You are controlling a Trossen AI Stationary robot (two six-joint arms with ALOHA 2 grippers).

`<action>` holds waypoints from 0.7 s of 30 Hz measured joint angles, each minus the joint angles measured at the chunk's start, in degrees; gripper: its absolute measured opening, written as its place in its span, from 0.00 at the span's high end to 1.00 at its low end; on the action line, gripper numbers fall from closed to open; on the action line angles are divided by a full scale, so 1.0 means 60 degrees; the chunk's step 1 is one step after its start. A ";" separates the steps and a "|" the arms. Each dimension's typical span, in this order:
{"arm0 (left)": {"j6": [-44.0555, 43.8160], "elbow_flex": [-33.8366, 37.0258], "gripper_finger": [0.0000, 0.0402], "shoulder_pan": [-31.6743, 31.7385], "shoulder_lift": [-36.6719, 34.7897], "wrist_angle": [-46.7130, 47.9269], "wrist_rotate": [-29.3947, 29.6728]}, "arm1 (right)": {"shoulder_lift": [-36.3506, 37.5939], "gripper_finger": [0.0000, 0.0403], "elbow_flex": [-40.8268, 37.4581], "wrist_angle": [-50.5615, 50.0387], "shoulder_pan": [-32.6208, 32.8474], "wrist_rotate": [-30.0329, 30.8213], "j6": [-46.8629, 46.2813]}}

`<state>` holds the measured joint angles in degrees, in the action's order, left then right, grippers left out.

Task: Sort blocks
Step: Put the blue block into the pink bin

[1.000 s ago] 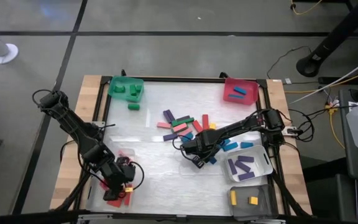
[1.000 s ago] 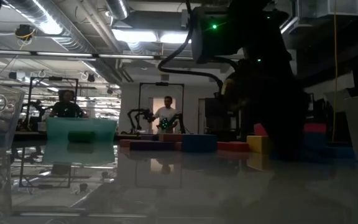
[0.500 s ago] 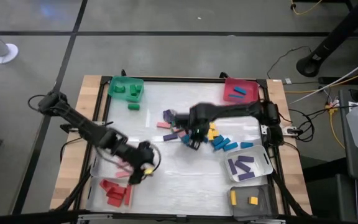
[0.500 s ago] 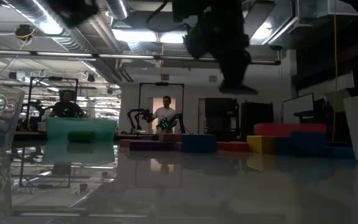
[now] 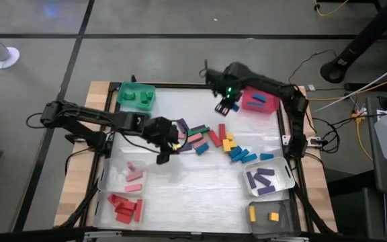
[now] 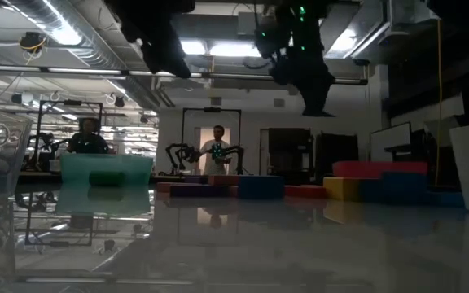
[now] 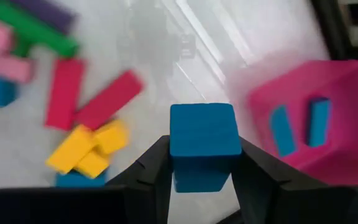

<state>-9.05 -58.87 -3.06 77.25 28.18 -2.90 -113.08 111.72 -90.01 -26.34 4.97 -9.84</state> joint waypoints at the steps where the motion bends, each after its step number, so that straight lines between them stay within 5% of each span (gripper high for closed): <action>1: 0.0175 0.0000 0.53 0.0138 0.0000 -0.0006 -0.0015 | 0.0031 0.67 -0.0029 0.0017 -0.0306 0.0011 0.0098; 12: 0.0782 0.0000 0.53 0.1064 0.0000 -0.0127 -0.0025 | 0.0059 0.65 -0.1104 0.0026 -0.3449 0.0105 0.1330; 21: 0.0240 0.0000 0.53 0.1540 0.0000 -0.0324 -0.0014 | 0.0059 0.48 -0.2252 0.0306 -0.4447 0.0109 0.2076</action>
<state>-7.61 -58.87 6.19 77.25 26.24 -2.98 -112.73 98.20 -88.17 -53.02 5.62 2.62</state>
